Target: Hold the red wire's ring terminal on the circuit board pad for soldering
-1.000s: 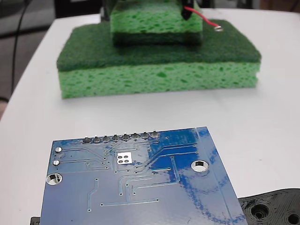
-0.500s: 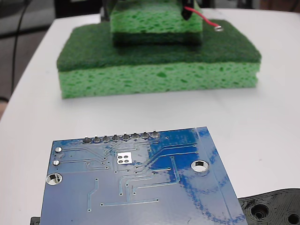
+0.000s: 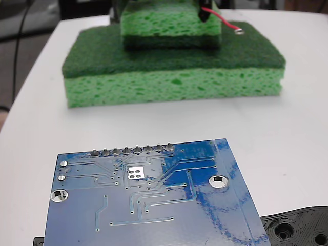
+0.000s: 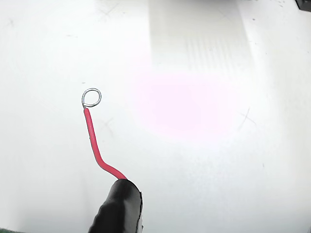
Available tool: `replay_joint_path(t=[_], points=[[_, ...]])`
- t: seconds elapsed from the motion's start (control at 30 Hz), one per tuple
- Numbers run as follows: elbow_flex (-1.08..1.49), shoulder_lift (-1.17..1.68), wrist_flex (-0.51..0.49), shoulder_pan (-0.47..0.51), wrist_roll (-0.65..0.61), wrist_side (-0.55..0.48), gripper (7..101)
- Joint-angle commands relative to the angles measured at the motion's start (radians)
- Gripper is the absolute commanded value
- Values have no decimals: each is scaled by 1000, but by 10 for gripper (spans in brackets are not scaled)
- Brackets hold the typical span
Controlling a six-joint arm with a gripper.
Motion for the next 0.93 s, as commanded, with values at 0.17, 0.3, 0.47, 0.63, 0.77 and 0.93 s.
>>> replay_joint_path(t=[0.17, 0.3, 0.47, 0.63, 0.77, 0.93], points=[[-5, 2, -3, 0, 0, -3, 1003], [-5, 2, -3, 0, 0, -3, 1003], [-5, 2, -3, 0, 0, -3, 1003], [-5, 2, -3, 0, 0, -3, 1003], [-5, 2, -3, 0, 0, -3, 1003], [-5, 2, -3, 0, 0, -3, 1003]])
